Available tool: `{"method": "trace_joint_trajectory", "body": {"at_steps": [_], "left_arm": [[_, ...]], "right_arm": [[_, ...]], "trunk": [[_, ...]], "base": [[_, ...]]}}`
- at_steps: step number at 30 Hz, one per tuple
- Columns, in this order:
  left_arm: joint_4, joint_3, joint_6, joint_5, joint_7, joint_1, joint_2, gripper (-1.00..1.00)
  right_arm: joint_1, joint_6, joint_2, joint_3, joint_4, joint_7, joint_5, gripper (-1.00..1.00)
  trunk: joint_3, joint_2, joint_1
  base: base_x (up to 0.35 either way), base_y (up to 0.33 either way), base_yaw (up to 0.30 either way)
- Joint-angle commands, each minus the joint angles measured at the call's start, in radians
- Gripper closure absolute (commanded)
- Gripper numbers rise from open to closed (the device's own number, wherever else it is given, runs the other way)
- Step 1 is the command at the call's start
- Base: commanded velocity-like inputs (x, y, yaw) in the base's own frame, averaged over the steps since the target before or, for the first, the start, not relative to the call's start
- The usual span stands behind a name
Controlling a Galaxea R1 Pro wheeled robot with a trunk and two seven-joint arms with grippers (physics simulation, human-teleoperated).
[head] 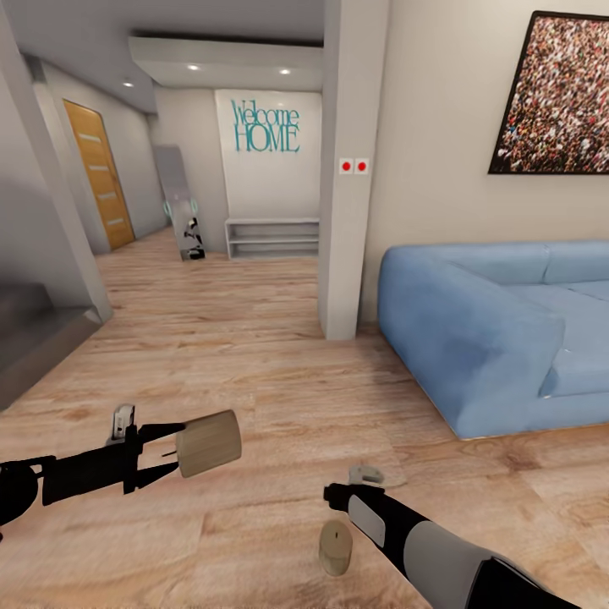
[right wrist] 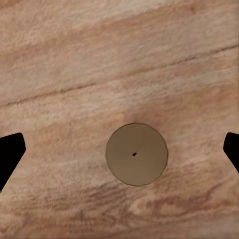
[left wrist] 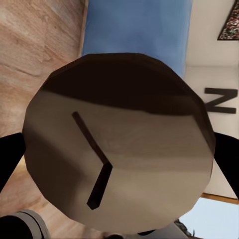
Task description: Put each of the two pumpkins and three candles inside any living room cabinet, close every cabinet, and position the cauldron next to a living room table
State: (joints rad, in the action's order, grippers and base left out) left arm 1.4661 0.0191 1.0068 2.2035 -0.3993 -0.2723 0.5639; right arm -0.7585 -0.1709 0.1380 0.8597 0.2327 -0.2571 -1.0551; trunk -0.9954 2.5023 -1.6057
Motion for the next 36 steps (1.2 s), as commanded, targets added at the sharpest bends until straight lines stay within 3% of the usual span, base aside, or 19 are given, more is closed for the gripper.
{"method": "trace_joint_trajectory", "body": {"at_steps": [1,33,36], "left_arm": [[0.000,0.001,-0.001,0.014,-0.009,-0.001,0.001,1.00],[0.001,0.005,-0.001,0.013,-0.009,-0.001,0.000,1.00],[0.002,0.005,-0.001,0.013,-0.009,-0.001,0.000,1.00]], "right_arm": [[-0.001,-0.004,-0.001,0.007,0.002,-0.007,-0.005,-1.00],[-0.001,-0.004,-0.003,0.007,-0.001,0.019,-0.005,-1.00],[-0.001,-0.004,-0.003,0.007,-0.001,0.019,-0.005,-1.00]], "trunk": [[-0.005,0.001,0.000],[-0.129,0.008,-0.015],[-0.129,0.008,-0.015]], "base": [[0.000,0.000,0.000],[0.000,0.000,0.000],[0.000,0.000,0.000]]}}
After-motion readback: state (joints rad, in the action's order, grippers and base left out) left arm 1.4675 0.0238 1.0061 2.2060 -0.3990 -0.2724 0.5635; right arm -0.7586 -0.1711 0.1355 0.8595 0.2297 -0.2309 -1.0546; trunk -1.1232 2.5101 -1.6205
